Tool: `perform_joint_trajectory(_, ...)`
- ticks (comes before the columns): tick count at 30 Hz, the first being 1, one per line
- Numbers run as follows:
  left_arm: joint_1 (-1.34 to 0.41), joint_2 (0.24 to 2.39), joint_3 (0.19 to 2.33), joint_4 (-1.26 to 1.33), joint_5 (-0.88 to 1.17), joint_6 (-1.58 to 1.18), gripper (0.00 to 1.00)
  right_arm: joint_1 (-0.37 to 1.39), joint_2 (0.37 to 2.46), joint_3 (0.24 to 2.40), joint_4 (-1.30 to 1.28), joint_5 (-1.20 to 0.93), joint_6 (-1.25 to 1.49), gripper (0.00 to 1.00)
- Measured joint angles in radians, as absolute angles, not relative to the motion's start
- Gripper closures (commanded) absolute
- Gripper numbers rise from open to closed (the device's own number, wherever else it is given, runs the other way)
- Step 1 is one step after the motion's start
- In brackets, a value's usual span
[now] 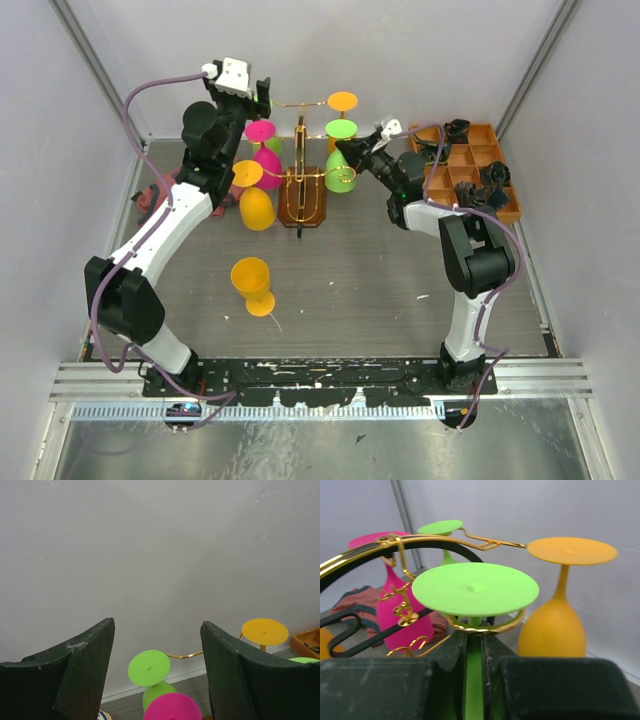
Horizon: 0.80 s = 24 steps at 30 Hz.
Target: Place the wine glass upside down on the wine glass rack
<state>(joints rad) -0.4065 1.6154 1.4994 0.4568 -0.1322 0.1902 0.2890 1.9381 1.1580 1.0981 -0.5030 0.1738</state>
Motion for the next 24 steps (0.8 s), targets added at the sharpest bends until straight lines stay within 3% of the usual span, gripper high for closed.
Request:
perform_joint_trajectory(9, -0.406, 1.615, 1.499, 0.456, -0.132, 0.19, 0.23, 0.278, 1.937, 1.119, 1.099, -0.381, 0.122, 0.99)
perform_joint_trajectory(24, -0.406, 1.617, 1.499, 0.45, -0.133, 0.194, 0.23, 0.278, 1.894, 1.039, 1.153, -0.383, 0.108, 0.98)
